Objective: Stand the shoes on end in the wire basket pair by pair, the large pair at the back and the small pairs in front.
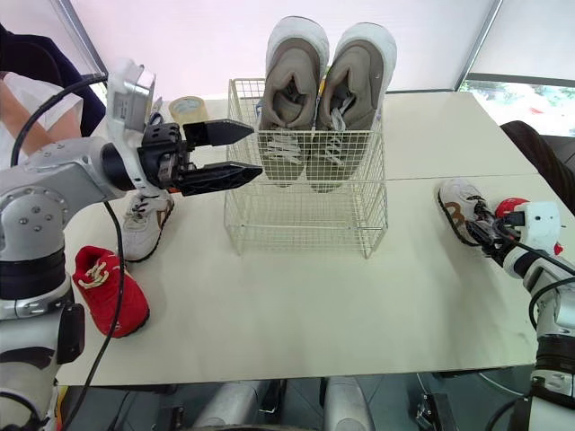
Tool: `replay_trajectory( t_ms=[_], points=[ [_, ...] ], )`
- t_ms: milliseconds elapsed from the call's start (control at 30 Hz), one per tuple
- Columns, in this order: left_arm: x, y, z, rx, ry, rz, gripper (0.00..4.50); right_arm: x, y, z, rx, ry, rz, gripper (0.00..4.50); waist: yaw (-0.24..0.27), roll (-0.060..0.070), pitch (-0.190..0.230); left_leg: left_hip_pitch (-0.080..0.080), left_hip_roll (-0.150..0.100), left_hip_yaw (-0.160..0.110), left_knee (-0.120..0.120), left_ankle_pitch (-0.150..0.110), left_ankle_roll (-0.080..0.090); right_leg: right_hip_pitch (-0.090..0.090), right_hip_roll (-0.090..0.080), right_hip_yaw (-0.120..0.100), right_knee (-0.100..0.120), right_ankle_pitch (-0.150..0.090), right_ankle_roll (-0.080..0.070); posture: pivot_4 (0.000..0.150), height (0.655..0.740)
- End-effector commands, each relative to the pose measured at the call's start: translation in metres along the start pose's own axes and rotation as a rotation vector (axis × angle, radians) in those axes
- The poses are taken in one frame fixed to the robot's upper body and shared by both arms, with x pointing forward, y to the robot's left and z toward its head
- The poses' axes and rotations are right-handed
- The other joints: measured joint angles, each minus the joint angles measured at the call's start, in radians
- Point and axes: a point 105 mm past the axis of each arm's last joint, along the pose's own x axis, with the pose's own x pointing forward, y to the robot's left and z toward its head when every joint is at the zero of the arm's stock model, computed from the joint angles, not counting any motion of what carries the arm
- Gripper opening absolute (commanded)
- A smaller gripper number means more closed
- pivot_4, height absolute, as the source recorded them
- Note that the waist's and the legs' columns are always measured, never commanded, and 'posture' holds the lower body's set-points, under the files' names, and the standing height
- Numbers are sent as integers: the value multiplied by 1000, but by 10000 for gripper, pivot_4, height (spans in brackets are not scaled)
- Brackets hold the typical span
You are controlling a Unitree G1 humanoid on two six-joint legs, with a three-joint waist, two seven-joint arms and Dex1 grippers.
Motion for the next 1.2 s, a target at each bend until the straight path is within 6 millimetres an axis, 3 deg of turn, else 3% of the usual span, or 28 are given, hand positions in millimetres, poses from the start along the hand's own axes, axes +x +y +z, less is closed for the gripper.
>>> replay_trajectory(
  t_ms=[33, 100, 200, 333, 400, 467, 533, 600, 867, 1200],
  points=[
    [0, 0, 2, 34, -5, 7, 45000, -2, 9, 14, -65, -34, 32, 8059, 3, 0, 0, 0, 0, 0, 0, 0, 0, 0, 0, 0, 0, 0, 0, 1500, 7400],
    [0, 2, 2, 32, -7, 8, 45000, -6, 14, 23, -107, -50, 41, 164, 5, 0, 0, 0, 0, 0, 0, 0, 0, 0, 0, 0, 0, 0, 0, 1500, 7400],
    [0, 7, 3, 23, -18, 20, 45000, -14, 16, 47, -193, -108, 33, 164, 5, 0, 0, 0, 0, 0, -1, 0, 0, -1, 0, 0, 0, 0, 0, 1500, 7400],
    [-5, 24, 2, -88, -50, 56, 45000, -48, 20, 137, -405, -358, -48, 164, 6, 9, 4, -1, 0, 0, 0, 0, 0, -1, 0, 1, 0, 0, 0, 1500, 7400],
    [-6, 27, 2, -106, -53, 53, 45000, -64, 27, 166, -467, -452, -71, 164, 5, 10, 5, -1, 0, 0, -1, 0, 0, -2, 0, 1, 0, 0, 0, 1500, 7400],
    [-7, 31, 3, -119, -59, 46, 45000, -77, 45, 185, -552, -520, -32, 164, 6, 9, 5, -1, 0, 0, -3, 0, 0, -3, 0, 0, 0, 0, 0, 1500, 7400],
    [-7, 37, 9, -140, -79, 37, 45000, -98, 84, 207, -705, -633, 72, 164, 6, 6, 5, -1, 0, -1, -4, 0, -1, -3, 0, 0, 0, -1, -1, 1500, 7400],
    [-6, 42, 15, -156, -99, 18, 45000, -110, 118, 215, -881, -688, 157, 164, 4, 7, 5, -2, 0, -1, -5, 0, -1, -4, -1, 0, -1, -1, -1, 1500, 7400],
    [-5, 53, 32, -184, -95, -80, 45000, -131, 197, 215, -1249, -856, 441, 164, 1, 6, 5, -2, 0, 0, -5, 0, -1, -3, -1, 0, -4, -1, -1, 1500, 7400],
    [2, 49, 38, -169, -78, -158, 45000, -132, 229, 215, -1344, -961, 611, 164, 5, 4, 7, -2, 0, -1, -6, 0, -1, -4, -1, 0, -4, -1, -1, 1500, 7400]
  ],
)
